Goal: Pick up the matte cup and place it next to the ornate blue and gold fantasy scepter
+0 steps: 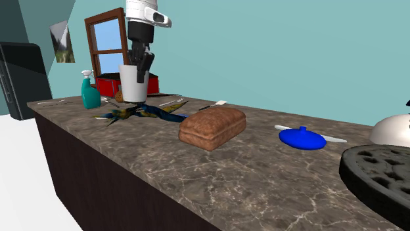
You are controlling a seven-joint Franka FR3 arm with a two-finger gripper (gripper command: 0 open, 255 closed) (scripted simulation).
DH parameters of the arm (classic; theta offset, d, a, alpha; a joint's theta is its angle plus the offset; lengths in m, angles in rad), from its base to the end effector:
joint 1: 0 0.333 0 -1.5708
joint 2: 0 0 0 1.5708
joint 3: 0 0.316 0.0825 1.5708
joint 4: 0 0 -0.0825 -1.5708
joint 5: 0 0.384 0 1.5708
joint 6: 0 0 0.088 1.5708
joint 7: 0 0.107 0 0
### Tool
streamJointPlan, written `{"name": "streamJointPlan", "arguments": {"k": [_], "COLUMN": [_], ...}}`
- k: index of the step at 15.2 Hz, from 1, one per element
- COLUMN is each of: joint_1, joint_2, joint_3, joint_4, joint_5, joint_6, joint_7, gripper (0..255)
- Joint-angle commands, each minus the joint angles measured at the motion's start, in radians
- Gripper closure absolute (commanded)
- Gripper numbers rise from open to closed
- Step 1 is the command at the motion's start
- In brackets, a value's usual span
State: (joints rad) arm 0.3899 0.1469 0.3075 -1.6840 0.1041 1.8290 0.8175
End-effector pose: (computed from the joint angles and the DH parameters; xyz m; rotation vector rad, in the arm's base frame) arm 0.4661 0.3887 0.5121 -3.0211 0.2266 0.1462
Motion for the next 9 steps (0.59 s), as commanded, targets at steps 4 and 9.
{"name": "streamJointPlan", "arguments": {"k": [4, 9], "joint_1": [0.001, 0.002], "joint_2": [0.003, 0.015], "joint_3": [0.0, 0.0], "joint_4": [-0.062, -0.114], "joint_5": [0.001, 0.0], "joint_6": [0.065, 0.129], "joint_7": [-0.006, -0.011], "gripper": [255, 255]}}
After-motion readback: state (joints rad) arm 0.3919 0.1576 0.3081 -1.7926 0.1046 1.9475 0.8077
